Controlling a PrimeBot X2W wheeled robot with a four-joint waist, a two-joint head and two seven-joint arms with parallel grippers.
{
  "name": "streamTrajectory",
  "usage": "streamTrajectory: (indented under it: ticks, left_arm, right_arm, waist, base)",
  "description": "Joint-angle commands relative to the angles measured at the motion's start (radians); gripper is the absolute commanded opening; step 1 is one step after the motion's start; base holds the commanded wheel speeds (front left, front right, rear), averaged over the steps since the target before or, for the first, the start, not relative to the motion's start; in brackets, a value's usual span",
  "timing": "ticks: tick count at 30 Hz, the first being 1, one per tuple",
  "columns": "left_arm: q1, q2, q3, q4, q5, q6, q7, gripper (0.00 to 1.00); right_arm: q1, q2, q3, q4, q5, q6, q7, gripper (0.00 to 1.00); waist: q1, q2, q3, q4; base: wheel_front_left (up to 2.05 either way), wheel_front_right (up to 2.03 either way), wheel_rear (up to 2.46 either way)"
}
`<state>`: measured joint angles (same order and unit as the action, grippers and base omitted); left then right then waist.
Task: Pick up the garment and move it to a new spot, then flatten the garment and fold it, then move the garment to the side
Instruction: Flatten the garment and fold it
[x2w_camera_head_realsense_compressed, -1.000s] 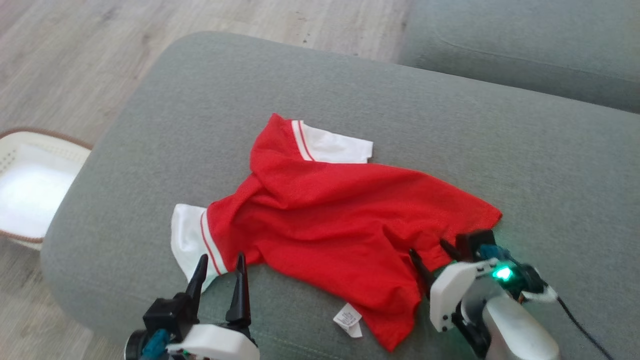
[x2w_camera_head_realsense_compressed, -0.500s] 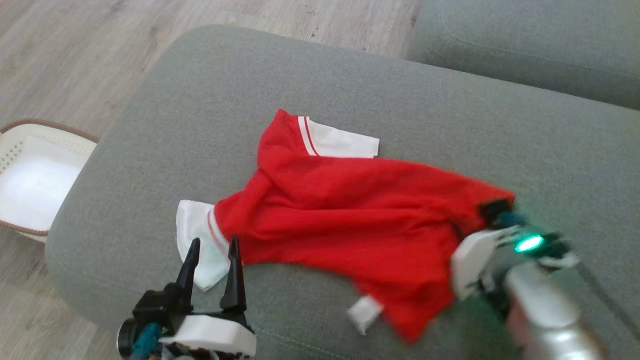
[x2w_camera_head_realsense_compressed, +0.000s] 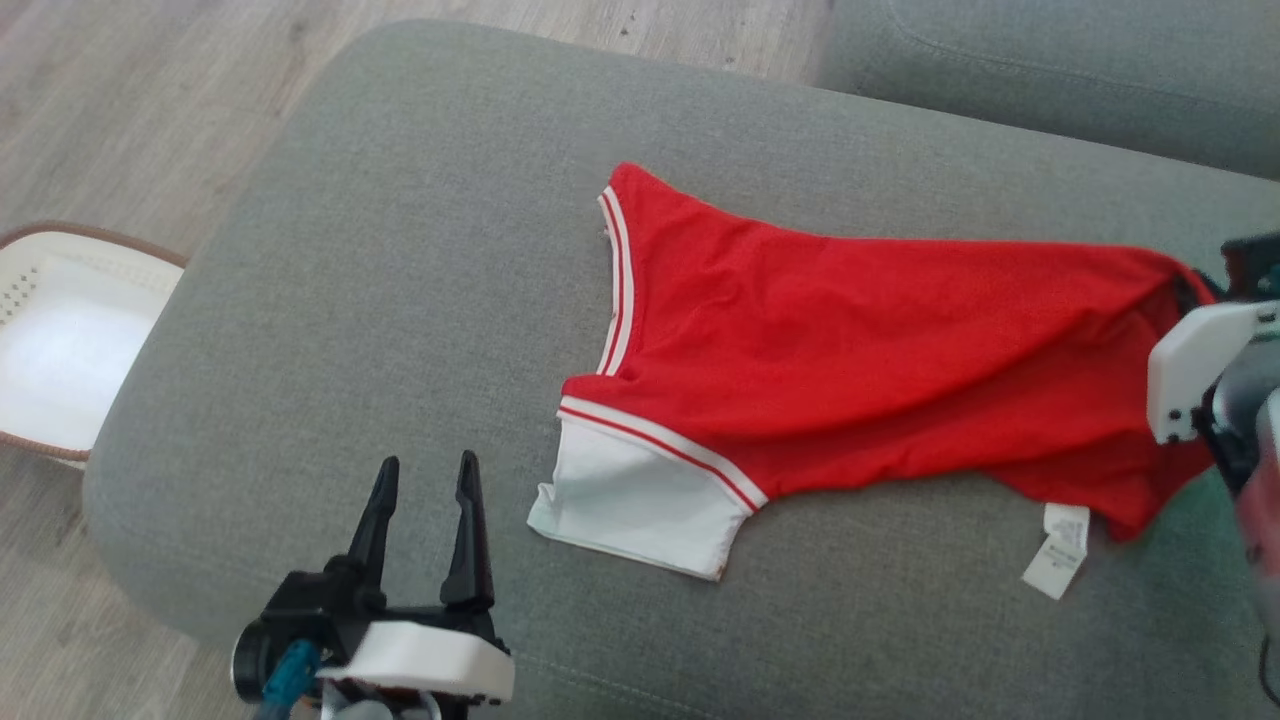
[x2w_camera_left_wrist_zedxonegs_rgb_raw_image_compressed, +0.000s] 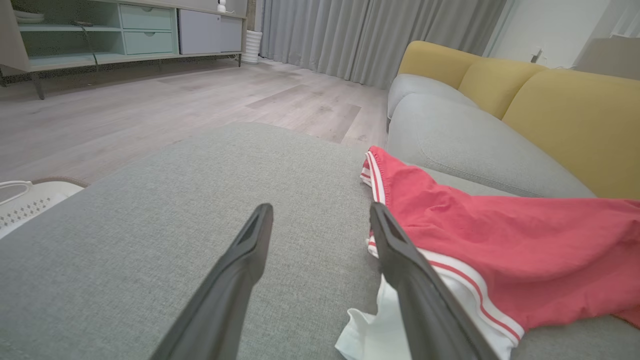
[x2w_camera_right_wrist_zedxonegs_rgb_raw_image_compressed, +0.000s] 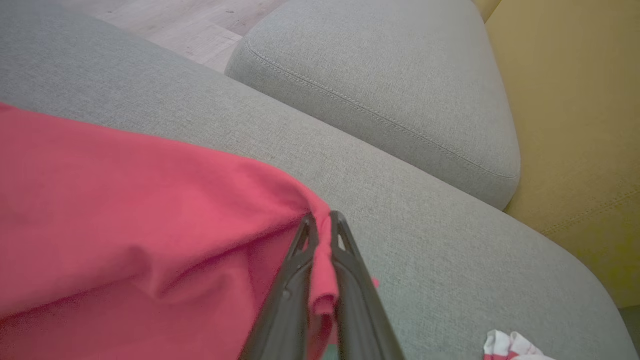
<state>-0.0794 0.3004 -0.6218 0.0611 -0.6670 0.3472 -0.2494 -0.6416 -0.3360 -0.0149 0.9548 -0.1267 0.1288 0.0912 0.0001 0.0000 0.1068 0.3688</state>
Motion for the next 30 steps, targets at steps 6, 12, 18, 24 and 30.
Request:
streamTrajectory:
  ticks: [6,12,18,24,30]
  left_arm:
    - [-0.07,0.007,0.03,-0.03,0.013,-0.006,-0.011,1.0]
    - [-0.088,0.005,0.033,-0.014,0.001,-0.021,-0.008,1.0]
    - [-0.078,0.018,0.045,0.024,-0.016,-0.033,-0.006,1.0]
    - [-0.034,0.022,0.068,0.055,-0.051,-0.047,-0.008,1.0]
    - [0.038,0.022,0.092,0.094,-0.07,-0.066,-0.011,1.0]
  right_arm:
    - [-0.07,0.002,-0.018,0.0,-0.026,0.002,-0.068,1.0]
    - [-0.047,0.073,-0.081,-0.021,-0.015,0.002,-0.187,1.0]
    - [0.019,0.157,-0.123,-0.061,0.015,0.002,-0.275,1.0]
    - [0.152,0.25,-0.151,-0.185,0.052,0.002,-0.323,1.0]
    - [0.339,0.284,-0.15,-0.362,0.091,0.002,-0.333,1.0]
  waist:
    - [-0.0001,0.0,-0.004,-0.019]
    - [-0.0001,0.0,-0.053,-0.062]
    - [-0.0001,0.0,-0.111,-0.118]
    - [-0.0001,0.0,-0.159,-0.186]
    - [-0.0001,0.0,-0.2,-0.236]
  base:
    - [0.0,0.0,0.0]
    - [0.0,0.0,0.0]
    - [0.0,0.0,0.0]
    - [0.0,0.0,0.0]
    - [0.0,0.0,0.0]
